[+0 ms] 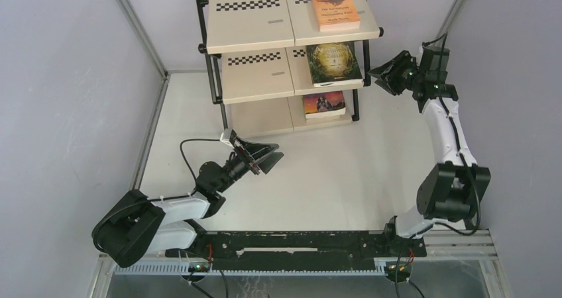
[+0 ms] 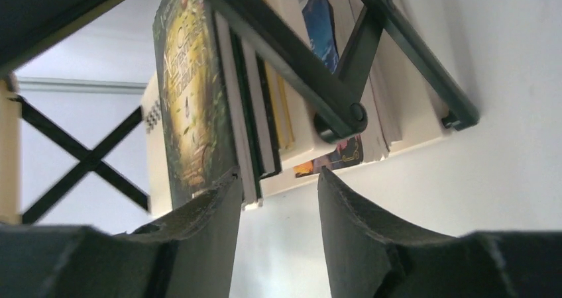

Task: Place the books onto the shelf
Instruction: Place the book on the shelf, then adjust the book on the shelf.

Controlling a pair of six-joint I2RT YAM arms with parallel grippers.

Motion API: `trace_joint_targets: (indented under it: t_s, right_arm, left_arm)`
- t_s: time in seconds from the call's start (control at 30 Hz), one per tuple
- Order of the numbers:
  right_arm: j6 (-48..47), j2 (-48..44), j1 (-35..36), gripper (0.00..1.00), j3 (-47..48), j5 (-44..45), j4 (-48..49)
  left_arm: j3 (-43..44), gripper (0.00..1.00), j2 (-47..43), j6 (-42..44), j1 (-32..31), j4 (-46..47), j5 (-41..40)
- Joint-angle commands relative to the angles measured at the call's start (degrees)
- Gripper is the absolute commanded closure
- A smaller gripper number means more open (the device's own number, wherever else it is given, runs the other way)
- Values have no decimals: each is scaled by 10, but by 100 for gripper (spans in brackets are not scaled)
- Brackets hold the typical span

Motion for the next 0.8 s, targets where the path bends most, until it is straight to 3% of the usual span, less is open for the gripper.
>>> trace_joint_targets:
  t_s: [0.0, 0.23, 0.57, 0.77]
  right_arm:
    - [-112, -93, 60, 49, -10, 139, -24]
    - [-187, -171, 155, 66, -84, 269, -2]
    - [-215, -145, 239, 96, -83, 309, 19]
    - [-218, -109, 258, 100, -57, 317, 26]
  left_arm:
    - [19, 30, -4, 9, 1, 25, 7]
    - [6, 30, -44, 51, 1, -50, 9]
    - [29, 29, -144, 136, 1, -244, 8]
    - [36, 29, -175, 161, 1, -305, -4]
